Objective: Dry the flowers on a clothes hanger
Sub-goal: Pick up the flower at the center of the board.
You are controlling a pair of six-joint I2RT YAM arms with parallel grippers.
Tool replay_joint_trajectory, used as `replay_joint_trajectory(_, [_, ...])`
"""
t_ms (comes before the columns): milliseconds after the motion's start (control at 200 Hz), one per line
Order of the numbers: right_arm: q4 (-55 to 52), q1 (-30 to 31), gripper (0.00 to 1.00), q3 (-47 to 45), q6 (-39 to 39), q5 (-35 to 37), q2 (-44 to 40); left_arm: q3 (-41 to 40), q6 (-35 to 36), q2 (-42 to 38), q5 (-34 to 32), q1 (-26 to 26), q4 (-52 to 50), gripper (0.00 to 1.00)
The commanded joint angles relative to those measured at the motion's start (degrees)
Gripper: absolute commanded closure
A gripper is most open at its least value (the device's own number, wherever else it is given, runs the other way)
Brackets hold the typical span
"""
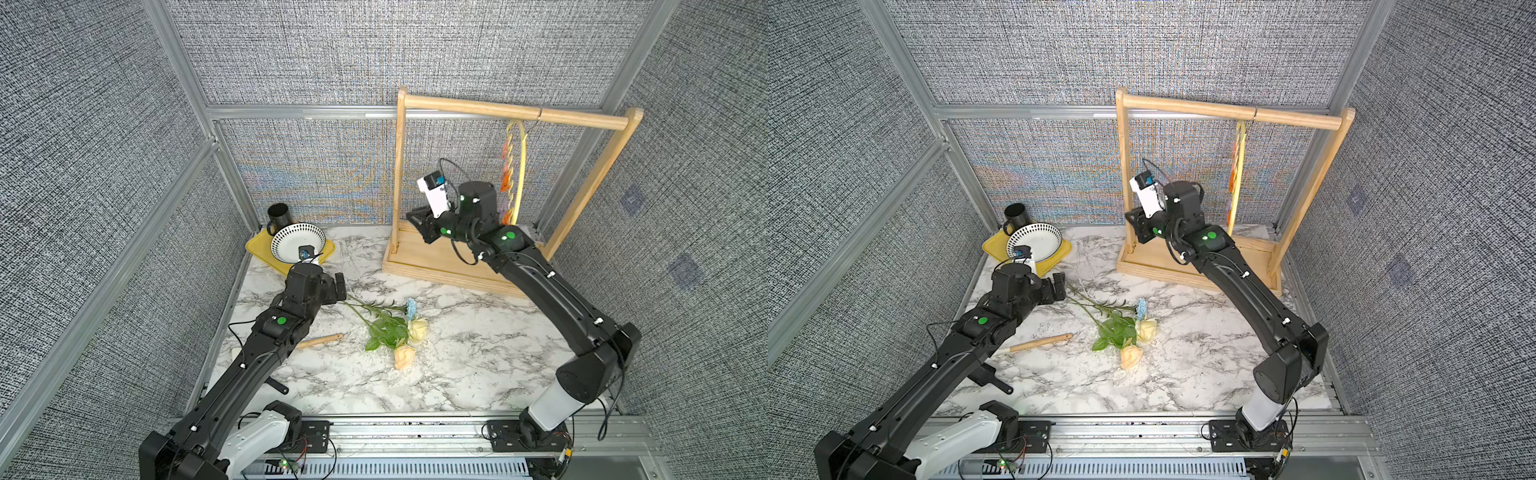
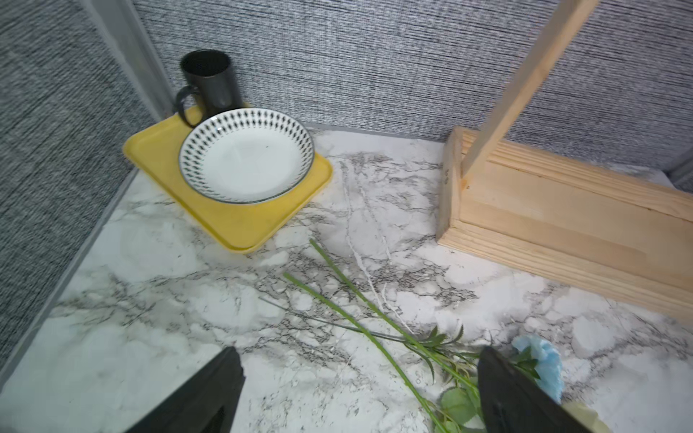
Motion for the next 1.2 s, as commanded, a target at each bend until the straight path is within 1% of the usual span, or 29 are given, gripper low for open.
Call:
replay_joint_trajectory(0, [-5.0,3.2,0.69,-1.7,-4.5,1.0,1.1,1.2,-6.4,0.3,-5.0,1.8,-4.9,0.00])
replay_joint_trajectory(50, [-7.0,4.8,0.60,-2.0,-5.5,1.7,2.3,2.0,-9.4,0.8,-5.3,3.5,-7.3,0.00])
replay_joint_trajectory(90, [-8.3,6.0,0.57,-2.5,-6.2,1.8,3.3,2.5,-11.5,1.3,-4.2,5.3,-9.6,0.00])
replay_joint_trajectory(200, [-9.5,8.6,0.56,-4.6,-6.8,1.2,6.2,3.3,-16.1,3.5,-1.5,10.1,-14.3,0.00])
replay_joint_trajectory(300, [-12.7,10.4,0.56,-3.3,-6.8,-0.1,10.2,4.5,-18.3,6.1,-1.0,12.4,-18.0,0.00])
replay_joint_trajectory(440, [-17.6,11.7,0.57,-1.4,-6.8,-0.4,16.3,4.9,-18.2,8.5,0.6,13.2,-19.4,0.00])
replay_joint_trajectory(581, [-25.5,11.8,0.58,2.8,-5.3,-0.8,22.5,4.9,-18.9,9.5,3.2,13.8,-19.4,0.00])
replay_joint_trajectory(696, [-29.3,11.8,0.61,2.9,-5.2,-0.3,25.2,4.3,-18.9,10.0,4.1,13.9,-18.3,0.00])
replay_joint_trajectory(741, [-29.8,11.8,0.63,2.2,-4.9,0.8,25.3,4.4,-19.2,10.3,4.6,13.9,-18.3,0.00])
replay_joint_trajectory(876, [-29.0,11.6,0.65,-0.9,-5.1,2.1,25.5,3.7,-19.0,11.1,6.4,14.0,-17.2,0.00])
replay_joint_trajectory(956, [-29.1,11.6,0.67,-1.0,-5.4,3.1,26.6,3.4,-19.0,11.7,6.6,14.0,-16.7,0.00])
replay_joint_trajectory(1076, [-28.1,11.5,0.68,-0.9,-5.5,4.9,27.8,4.0,-17.5,12.8,9.3,14.0,-16.4,0.00])
replay_joint_trajectory(1196, [-27.5,11.6,0.70,0.3,-6.0,6.8,29.7,4.2,-17.3,13.8,10.4,14.0,-16.4,0.00])
